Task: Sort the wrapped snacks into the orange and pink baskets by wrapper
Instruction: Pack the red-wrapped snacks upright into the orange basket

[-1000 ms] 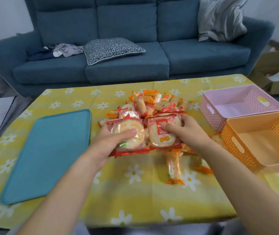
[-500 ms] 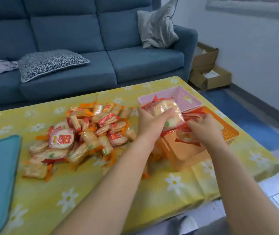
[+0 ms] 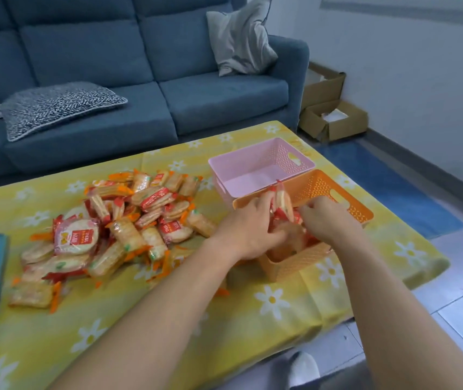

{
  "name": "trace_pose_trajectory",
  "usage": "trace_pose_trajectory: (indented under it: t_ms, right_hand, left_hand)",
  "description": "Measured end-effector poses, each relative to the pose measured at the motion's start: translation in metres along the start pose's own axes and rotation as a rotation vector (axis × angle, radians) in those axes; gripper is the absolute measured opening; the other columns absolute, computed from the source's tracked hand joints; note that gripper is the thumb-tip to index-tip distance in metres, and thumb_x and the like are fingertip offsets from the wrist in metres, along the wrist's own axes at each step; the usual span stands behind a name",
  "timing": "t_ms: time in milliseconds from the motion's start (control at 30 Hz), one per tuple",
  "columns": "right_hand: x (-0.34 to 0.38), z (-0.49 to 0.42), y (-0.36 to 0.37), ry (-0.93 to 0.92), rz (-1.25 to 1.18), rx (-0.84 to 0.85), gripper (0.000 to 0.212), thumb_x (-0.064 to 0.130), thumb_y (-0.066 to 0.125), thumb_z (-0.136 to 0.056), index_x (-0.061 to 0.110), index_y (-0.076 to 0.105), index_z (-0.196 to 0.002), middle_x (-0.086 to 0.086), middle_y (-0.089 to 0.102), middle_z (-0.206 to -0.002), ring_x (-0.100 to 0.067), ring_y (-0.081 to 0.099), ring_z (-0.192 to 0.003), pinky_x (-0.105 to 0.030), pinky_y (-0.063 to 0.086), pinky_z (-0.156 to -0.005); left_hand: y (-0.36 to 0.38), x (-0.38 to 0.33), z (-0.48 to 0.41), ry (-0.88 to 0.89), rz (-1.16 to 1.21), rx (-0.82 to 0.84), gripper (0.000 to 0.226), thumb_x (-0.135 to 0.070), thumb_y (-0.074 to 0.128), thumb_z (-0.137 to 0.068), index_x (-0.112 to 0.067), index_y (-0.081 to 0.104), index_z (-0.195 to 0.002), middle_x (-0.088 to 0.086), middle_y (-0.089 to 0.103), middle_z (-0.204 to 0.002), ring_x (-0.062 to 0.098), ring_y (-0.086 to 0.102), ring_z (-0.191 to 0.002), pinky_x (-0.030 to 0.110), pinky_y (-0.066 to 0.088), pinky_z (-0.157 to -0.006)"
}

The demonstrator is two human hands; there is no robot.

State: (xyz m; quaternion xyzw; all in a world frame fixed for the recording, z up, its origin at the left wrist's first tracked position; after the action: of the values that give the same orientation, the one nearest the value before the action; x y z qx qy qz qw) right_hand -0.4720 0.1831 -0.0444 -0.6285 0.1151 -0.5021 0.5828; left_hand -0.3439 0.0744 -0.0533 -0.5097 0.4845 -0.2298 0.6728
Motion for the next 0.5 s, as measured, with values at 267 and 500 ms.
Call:
trace_pose_trajectory:
  t_ms: [267,500]
  right_hand:
    - [0.029,0.014,0.014,-0.269,0.128,0.338,0.014,0.031,0.067,-0.082,0.024,0.074,-0.092,0.006,0.074,-0.087,-0.016,0.069,-0.082,-0.035,0.058,-0.076]
    - [0.09,0.055,0.056,-0.507,0.223,0.453,0.032,0.036,0.073,-0.075,0.013,0.066,-0.096,-0.001,0.068,-0.087,-0.022,0.064,-0.08,-0.038,0.055,-0.07]
  left_hand:
    - [-0.017,0.036,0.042,0.043,-0.462,0.098,0.101,-0.032,0.07,-0.071,-0.025,0.01,-0.153,0.005,0.034,-0.151,0.03,0.055,-0.123,0.049,0.034,-0.105]
    - [-0.031,0.076,0.087,-0.012,-0.01,0.153,0.083,-0.036,0.07,-0.072,-0.035,0.031,-0.145,-0.012,0.03,-0.144,0.018,0.052,-0.123,0.04,0.05,-0.095]
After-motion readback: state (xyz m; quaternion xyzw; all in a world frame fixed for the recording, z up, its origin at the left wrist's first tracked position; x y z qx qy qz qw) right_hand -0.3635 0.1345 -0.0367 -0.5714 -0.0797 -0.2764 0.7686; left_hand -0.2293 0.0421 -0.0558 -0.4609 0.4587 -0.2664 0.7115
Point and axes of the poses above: each hand's wrist, its own z-axis away from the middle knuckle, its own y-axis out of the palm, x = y × z, the point moved 2 cm from there along -z, towards the middle knuckle
